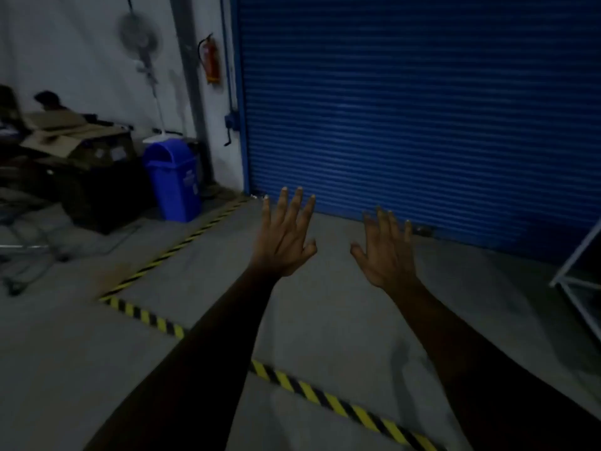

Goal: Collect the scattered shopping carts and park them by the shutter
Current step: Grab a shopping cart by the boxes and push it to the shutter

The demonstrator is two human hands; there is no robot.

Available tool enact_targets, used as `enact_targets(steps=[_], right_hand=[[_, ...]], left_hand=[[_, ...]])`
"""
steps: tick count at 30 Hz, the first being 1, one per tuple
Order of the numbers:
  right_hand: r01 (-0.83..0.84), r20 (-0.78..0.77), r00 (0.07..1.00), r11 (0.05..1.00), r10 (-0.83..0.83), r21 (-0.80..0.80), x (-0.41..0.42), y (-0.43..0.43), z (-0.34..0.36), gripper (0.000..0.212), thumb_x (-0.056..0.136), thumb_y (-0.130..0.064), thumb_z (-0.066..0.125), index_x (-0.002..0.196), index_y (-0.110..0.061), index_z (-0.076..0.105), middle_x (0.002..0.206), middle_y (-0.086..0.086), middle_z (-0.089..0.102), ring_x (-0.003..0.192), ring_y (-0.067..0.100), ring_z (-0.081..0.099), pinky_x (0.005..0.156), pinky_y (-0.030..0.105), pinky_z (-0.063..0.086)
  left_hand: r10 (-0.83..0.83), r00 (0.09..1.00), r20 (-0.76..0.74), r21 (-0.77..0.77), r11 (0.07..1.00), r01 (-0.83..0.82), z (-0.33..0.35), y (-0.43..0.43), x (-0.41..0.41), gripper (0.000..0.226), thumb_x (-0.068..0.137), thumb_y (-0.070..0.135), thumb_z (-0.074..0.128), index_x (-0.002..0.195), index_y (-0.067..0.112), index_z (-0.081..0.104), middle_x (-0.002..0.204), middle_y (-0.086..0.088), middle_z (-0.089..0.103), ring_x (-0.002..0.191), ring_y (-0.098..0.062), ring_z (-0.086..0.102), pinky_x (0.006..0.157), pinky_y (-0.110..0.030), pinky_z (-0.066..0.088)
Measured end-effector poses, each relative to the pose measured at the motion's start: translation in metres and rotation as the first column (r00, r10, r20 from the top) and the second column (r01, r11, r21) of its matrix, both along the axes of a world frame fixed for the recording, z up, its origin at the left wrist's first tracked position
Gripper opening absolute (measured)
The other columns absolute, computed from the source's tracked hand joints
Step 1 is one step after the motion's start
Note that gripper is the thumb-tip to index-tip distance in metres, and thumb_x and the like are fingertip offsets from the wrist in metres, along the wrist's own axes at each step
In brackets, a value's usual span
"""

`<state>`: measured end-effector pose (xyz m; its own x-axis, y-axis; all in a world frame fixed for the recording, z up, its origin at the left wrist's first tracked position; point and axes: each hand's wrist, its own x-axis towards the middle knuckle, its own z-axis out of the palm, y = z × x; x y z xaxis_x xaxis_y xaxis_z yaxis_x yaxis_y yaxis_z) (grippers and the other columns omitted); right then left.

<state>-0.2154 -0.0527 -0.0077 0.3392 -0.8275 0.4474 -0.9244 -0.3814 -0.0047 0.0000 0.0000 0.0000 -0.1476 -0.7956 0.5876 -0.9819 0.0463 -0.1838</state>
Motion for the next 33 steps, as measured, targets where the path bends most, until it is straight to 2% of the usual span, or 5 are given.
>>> enact_targets(steps=[15,21,24,29,33], right_hand=[[-0.01,-0.01,1.0,0.978,0.012,0.21,0.098,0.034,-0.116,0.073,0.09,-0.056,0.024,0.152,-0.017,0.022,0.158,0.013,0.021,0.143,0.034,0.02,0.115,0.057,0.01],[0.038,0.289,0.947,0.944,-0.138,0.327,0.046,0.063,-0.149,0.067,0.093,-0.051,0.031,0.15,-0.016,0.025,0.157,0.011,0.023,0.143,0.029,0.023,0.116,0.049,0.018],[-0.01,0.584,0.785,0.938,-0.208,0.347,0.009,0.096,-0.156,0.064,0.094,-0.048,0.038,0.148,-0.014,0.031,0.154,0.01,0.03,0.142,0.024,0.028,0.115,0.037,0.024],[-0.051,0.886,0.261,0.911,-0.383,0.409,-0.059,0.186,-0.148,0.048,0.099,-0.033,0.047,0.145,-0.022,0.037,0.151,-0.003,0.037,0.134,0.011,0.038,0.104,0.019,0.034],[-0.021,0.909,-0.111,0.916,-0.401,0.401,-0.124,0.275,-0.142,0.052,0.091,-0.056,0.047,0.137,-0.032,0.044,0.142,-0.007,0.049,0.129,0.015,0.048,0.104,0.04,0.043]], left_hand=[[0.09,0.992,-0.09,0.216,0.974,-0.068,-0.116,0.037,0.094,0.079,0.09,0.056,0.031,0.154,0.012,0.015,0.156,-0.019,0.022,0.142,-0.043,0.022,0.11,-0.063,0.018],[-0.025,0.915,-0.402,0.307,0.938,0.16,-0.152,0.031,0.034,0.078,0.089,0.051,0.03,0.153,0.012,0.013,0.157,-0.016,0.023,0.142,-0.038,0.025,0.109,-0.057,0.03],[-0.127,0.731,-0.671,0.27,0.876,0.399,-0.158,0.04,-0.021,0.075,0.09,0.05,0.027,0.154,0.015,0.009,0.159,-0.012,0.018,0.144,-0.03,0.021,0.116,-0.045,0.024],[-0.078,0.289,-0.954,0.189,0.59,0.785,-0.161,0.092,-0.125,0.068,0.091,0.042,0.036,0.153,0.032,0.009,0.16,0.005,0.018,0.144,-0.013,0.023,0.116,-0.033,0.024],[0.286,-0.067,-0.956,0.063,0.422,0.904,-0.153,0.149,-0.207,0.064,0.086,0.039,0.041,0.148,0.037,0.026,0.15,0.007,0.039,0.128,-0.013,0.048,0.099,-0.036,0.039]])
